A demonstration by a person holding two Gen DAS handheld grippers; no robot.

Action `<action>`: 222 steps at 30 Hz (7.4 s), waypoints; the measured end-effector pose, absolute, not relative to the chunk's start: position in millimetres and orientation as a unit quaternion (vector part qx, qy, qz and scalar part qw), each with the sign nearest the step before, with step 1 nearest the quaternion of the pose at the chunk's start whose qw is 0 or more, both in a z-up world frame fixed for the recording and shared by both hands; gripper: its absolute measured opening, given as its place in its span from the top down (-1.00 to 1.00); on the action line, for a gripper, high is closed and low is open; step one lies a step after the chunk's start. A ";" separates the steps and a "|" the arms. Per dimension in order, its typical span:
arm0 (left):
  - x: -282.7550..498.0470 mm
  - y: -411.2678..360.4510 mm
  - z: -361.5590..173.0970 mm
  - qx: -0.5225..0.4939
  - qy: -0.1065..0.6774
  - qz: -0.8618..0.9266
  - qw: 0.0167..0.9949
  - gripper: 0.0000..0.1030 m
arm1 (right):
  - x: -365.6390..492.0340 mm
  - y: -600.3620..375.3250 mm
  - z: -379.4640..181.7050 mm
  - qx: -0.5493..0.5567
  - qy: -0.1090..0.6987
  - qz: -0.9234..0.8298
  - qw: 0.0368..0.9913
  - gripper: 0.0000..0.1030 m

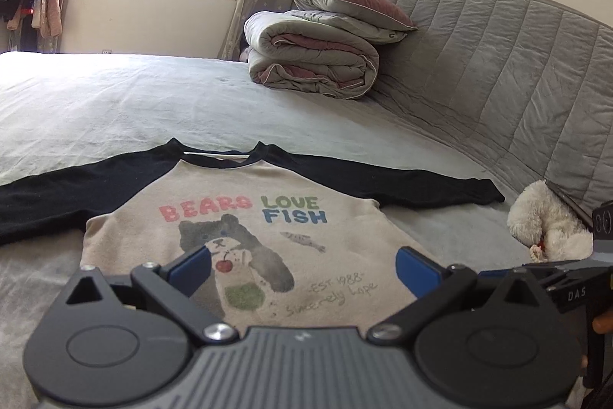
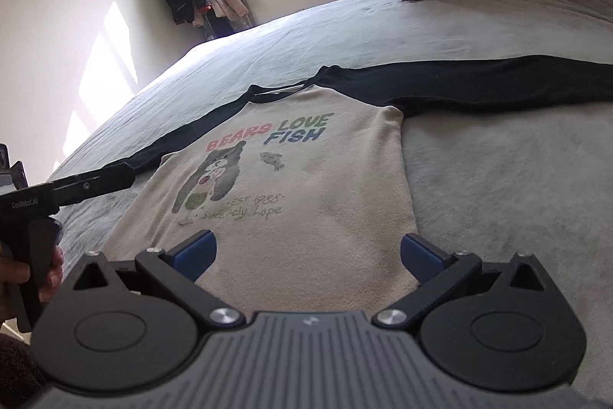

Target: Fold clothes

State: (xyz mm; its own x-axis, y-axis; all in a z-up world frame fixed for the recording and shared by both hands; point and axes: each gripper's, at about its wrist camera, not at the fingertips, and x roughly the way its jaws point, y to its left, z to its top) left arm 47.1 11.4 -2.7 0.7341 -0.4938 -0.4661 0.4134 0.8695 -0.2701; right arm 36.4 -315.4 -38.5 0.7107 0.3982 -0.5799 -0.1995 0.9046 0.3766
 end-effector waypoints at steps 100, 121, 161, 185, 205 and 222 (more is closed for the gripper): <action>108.2 36.5 -32.3 -0.098 0.410 -0.126 0.898 -0.99 | 223.0 -207.3 -68.6 0.123 0.381 0.120 0.909 0.68; 111.7 -3.7 -20.3 -0.021 0.322 -0.097 0.942 -0.99 | 216.4 -316.1 -21.5 0.172 0.294 0.167 0.925 -0.11; 193.9 -245.3 -38.6 0.209 0.252 -0.291 0.899 0.68 | 240.1 -455.4 -79.4 0.426 0.304 0.171 0.835 -0.13; 179.6 16.1 -23.8 -0.261 0.183 -0.066 0.945 0.77 | 240.9 -386.3 -65.7 0.333 0.290 0.255 0.860 -0.13; 189.9 120.9 -68.2 -0.329 0.252 -0.002 0.910 -0.25 | 232.1 -319.5 -84.1 0.124 0.312 0.282 0.899 -0.27; 196.1 108.2 -52.7 -0.248 0.168 -0.003 0.954 0.93 | 228.7 -313.6 -84.9 0.105 0.306 0.290 0.901 -0.36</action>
State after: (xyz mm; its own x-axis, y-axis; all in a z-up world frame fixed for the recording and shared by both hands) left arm 196.1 108.2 -52.7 0.9432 -0.0892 -0.3199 -0.0777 0.8773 -0.4736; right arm 228.7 -313.6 -84.9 0.6448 0.5859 -0.4909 -0.4576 0.8103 0.3659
